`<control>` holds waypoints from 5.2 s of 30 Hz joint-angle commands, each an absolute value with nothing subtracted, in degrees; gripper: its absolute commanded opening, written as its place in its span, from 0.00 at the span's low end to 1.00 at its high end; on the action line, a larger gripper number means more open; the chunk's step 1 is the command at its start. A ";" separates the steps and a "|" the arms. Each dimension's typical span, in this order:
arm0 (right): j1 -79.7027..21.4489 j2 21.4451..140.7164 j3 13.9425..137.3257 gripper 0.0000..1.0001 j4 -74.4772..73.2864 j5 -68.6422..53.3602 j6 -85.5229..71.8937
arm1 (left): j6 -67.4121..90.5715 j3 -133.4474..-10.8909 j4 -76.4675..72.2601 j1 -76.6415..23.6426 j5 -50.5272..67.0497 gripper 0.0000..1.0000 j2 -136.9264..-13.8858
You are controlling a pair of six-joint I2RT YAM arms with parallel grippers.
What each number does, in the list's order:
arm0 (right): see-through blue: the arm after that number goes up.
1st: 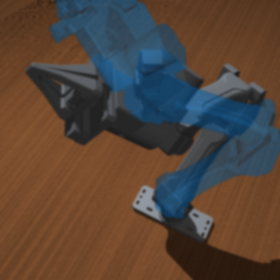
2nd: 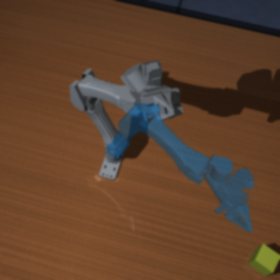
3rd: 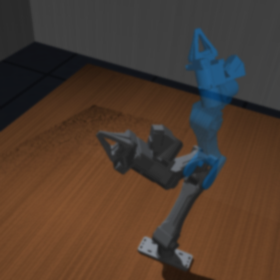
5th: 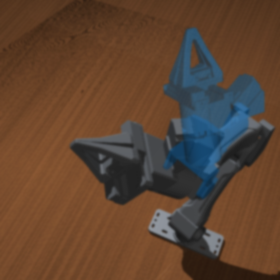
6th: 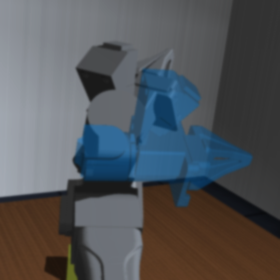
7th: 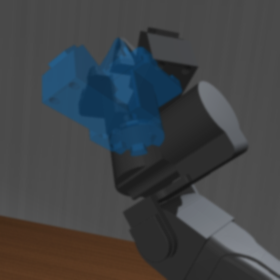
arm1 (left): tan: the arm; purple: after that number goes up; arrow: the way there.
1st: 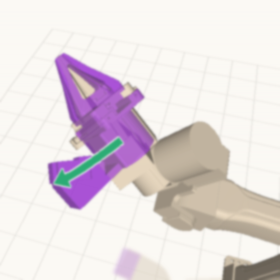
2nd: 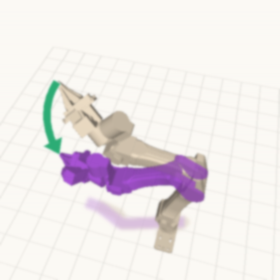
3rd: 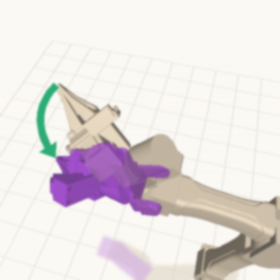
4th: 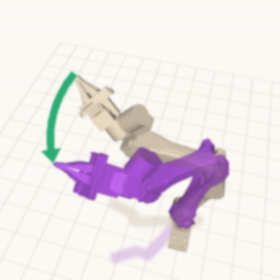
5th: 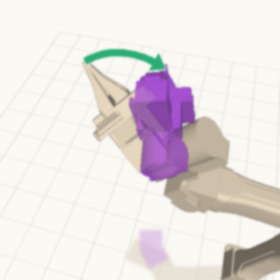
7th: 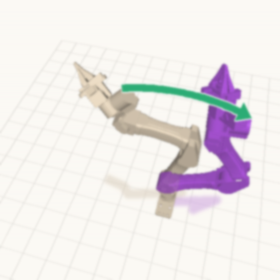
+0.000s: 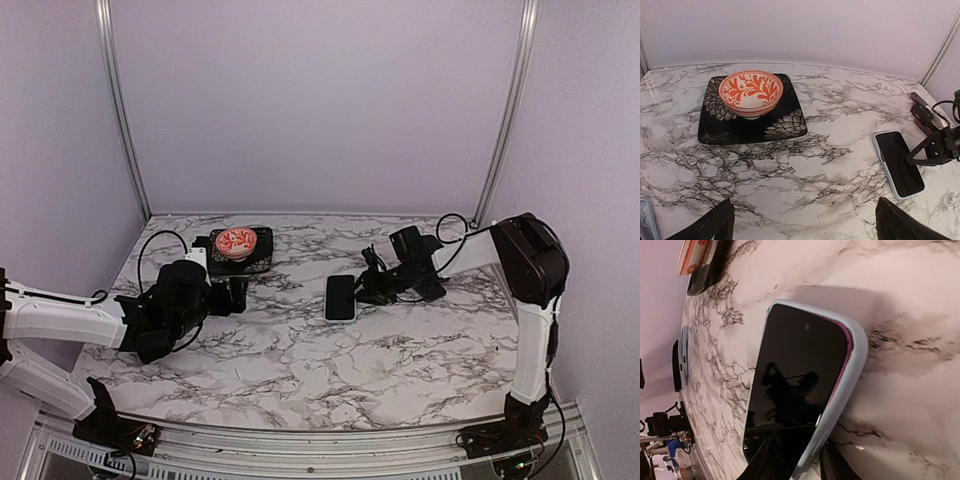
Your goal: Put the phone into the phone case
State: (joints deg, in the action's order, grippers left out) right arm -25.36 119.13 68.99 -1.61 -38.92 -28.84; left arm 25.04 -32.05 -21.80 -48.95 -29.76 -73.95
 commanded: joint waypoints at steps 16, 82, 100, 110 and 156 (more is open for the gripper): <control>-32.98 105.58 69.82 0.39 -17.62 3.87 -19.43 | 48.13 -43.20 21.53 -43.11 -47.47 0.98 -80.37; -33.31 100.45 71.70 0.35 -23.03 2.11 -7.43 | 49.04 -30.97 29.17 -5.24 -8.26 0.00 -57.73; -41.83 88.65 71.77 0.45 -3.07 -22.51 -4.62 | 38.39 -50.77 12.75 -33.74 -17.81 0.00 -61.66; -49.64 95.25 74.70 0.89 9.24 -27.19 -13.95 | 30.10 -51.13 -6.36 -49.69 -25.52 0.00 -67.63; -42.74 89.35 37.56 0.00 0.99 -39.10 -46.48 | 29.73 -41.31 -4.28 -54.38 -39.09 0.62 -68.02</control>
State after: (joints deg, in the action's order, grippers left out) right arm -42.63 88.07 37.76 -8.49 -37.36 -39.53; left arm 28.27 -39.79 -6.94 -54.39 -38.02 -67.29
